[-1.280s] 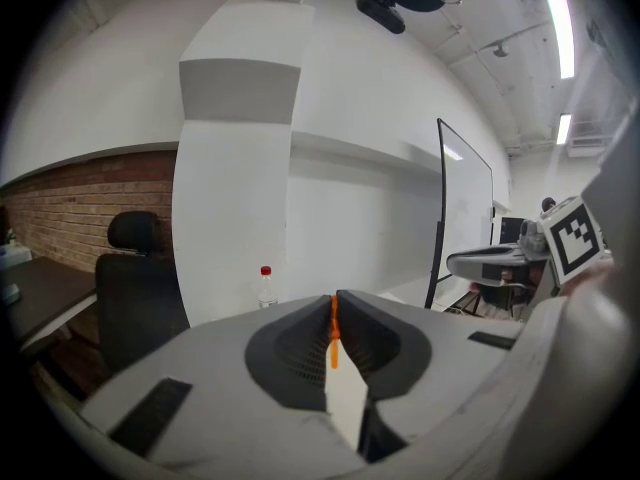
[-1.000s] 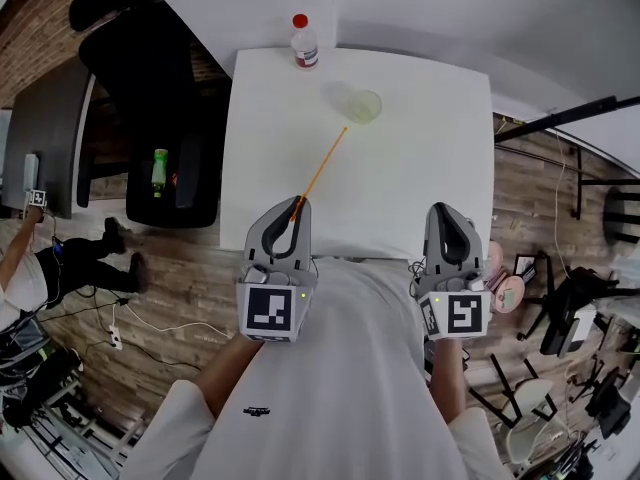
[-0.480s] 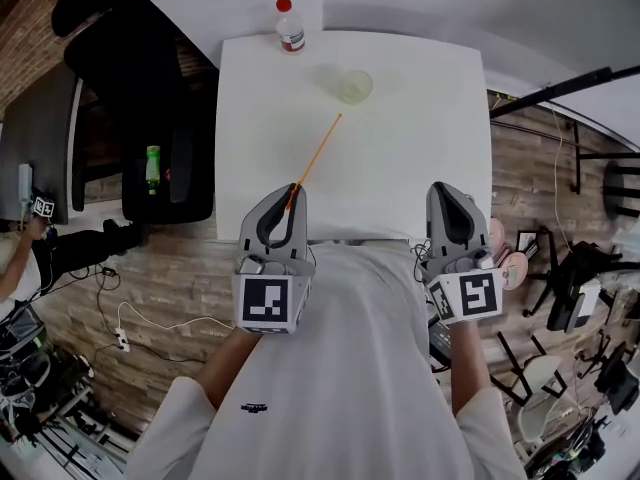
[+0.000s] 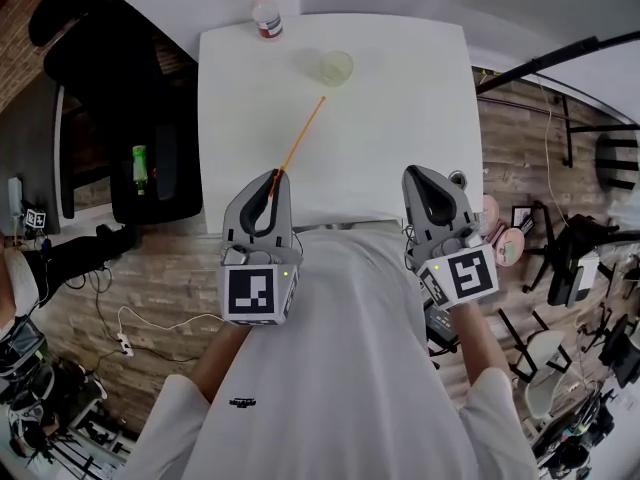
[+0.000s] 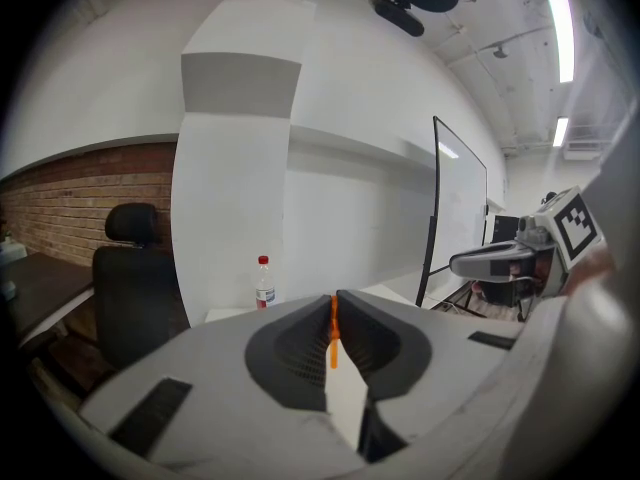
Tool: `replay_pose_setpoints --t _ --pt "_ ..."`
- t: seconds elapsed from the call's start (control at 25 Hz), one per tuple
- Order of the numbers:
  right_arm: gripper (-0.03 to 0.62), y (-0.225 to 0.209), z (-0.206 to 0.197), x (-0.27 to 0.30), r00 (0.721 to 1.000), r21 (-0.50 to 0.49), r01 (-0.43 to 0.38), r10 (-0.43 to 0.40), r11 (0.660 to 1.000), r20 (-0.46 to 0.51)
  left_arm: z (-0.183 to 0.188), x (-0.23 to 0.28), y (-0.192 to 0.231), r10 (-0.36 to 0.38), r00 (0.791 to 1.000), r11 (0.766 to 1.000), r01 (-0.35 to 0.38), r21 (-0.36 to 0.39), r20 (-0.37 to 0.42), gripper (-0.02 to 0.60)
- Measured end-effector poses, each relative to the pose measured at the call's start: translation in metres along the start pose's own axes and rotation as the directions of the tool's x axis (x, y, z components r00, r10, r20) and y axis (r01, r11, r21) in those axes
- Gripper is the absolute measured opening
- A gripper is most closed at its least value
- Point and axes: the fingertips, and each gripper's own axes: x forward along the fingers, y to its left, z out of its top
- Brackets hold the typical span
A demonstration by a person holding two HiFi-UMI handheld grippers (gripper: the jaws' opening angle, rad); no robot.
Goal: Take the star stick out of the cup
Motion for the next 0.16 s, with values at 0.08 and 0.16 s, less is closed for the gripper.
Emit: replay_pose_setpoints --t 0.08,0.16 --pt "-0.003 0.005 -0.0005 0.0 1.0 0.001 -0.022 0.022 1.0 -0.002 -0.0003 -0.0013 -0.0003 0.003 1.0 1.0 -0.003 -0.002 0.005 0.026" --pt "-0.004 0.0102 -0.0006 0.0006 0.999 -0.001 -0.042 0.042 0.999 -0.004 -0.0001 -0.0024 -0.0004 0.005 1.0 1.0 -0.005 -0.001 0.011 0.026"
